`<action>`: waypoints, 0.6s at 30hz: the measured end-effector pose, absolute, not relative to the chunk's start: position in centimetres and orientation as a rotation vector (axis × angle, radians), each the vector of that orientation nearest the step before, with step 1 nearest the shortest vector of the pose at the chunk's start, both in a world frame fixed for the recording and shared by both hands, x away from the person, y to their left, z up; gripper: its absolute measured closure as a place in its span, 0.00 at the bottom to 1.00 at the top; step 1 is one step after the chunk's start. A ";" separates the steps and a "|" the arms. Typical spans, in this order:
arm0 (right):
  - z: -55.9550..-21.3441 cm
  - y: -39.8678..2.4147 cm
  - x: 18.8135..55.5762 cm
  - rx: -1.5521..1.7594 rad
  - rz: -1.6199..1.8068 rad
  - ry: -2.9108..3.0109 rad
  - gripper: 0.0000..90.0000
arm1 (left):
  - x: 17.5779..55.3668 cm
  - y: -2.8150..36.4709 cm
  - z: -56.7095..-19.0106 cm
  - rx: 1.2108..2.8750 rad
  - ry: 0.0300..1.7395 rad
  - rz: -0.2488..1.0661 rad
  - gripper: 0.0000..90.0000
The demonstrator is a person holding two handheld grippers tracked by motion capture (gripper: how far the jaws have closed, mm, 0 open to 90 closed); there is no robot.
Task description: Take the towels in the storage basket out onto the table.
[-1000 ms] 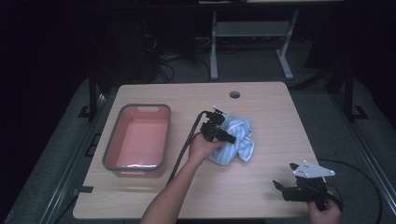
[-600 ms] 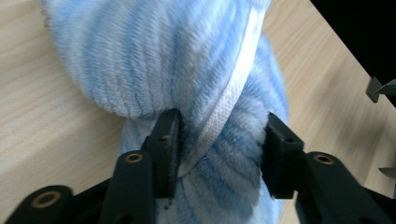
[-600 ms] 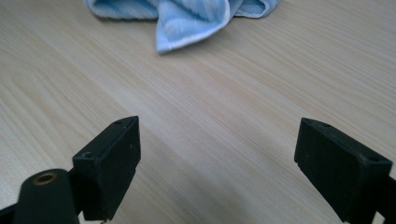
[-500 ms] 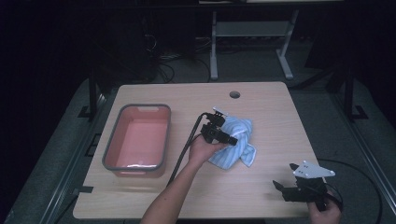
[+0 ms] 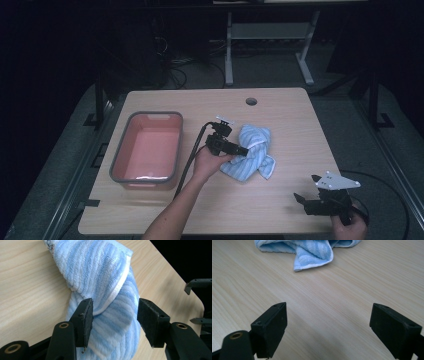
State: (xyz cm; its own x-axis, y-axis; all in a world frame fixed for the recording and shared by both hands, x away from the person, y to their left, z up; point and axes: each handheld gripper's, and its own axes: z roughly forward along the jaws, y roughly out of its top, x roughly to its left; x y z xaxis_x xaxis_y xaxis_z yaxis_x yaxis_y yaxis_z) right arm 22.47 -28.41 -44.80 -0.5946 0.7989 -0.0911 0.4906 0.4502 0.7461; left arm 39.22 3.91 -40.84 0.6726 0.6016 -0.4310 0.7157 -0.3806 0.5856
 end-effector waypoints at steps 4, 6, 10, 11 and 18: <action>-44.8 -28.5 22.4 1.091 0.959 2.263 0.15 | 38.8 4.7 -40.5 2.094 0.998 -0.185 0.51; -44.8 -28.6 22.4 1.093 0.959 2.262 0.15 | 38.5 5.1 -40.4 2.084 1.002 -0.187 0.50; -44.8 -28.6 22.4 1.100 0.962 2.252 0.15 | 38.0 6.1 -40.2 2.058 1.000 -0.192 0.49; -44.8 -28.6 22.4 1.101 0.962 2.252 0.15 | 37.8 6.2 -40.1 2.057 0.996 -0.189 0.48; -44.8 -28.5 22.4 1.098 0.950 2.256 0.15 | 36.7 7.2 -40.0 2.041 0.985 -0.190 0.44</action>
